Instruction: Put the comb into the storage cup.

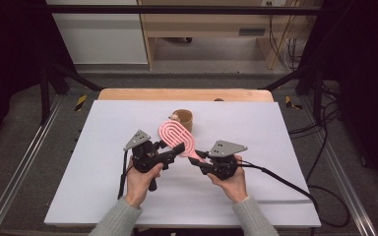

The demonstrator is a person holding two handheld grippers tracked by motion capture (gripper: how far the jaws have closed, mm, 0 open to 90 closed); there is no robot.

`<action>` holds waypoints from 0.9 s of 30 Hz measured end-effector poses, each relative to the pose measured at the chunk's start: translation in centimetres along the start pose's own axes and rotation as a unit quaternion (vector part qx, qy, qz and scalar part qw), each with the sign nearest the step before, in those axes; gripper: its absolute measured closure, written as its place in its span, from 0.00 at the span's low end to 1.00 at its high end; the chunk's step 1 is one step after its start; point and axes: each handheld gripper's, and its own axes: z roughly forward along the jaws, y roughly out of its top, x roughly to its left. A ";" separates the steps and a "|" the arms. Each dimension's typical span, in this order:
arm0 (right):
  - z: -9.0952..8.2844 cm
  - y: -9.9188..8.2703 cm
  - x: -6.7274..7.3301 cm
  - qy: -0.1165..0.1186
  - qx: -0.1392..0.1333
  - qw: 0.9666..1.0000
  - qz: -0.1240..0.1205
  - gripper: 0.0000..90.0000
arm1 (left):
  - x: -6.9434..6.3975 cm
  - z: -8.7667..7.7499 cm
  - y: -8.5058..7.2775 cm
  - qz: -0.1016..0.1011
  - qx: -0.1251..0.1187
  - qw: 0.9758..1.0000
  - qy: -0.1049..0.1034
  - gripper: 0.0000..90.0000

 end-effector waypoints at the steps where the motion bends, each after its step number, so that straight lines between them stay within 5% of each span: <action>1: 0.0 0.0 0.0 -0.001 -0.001 1.000 -0.001 0.77 | 0.0 0.0 0.0 -0.002 -0.001 1.000 0.001 0.42; 27: 0.2 -0.1 0.0 -0.002 -0.005 1.000 -0.004 0.77 | -0.8 0.2 -0.3 -0.041 -0.027 0.999 0.024 0.55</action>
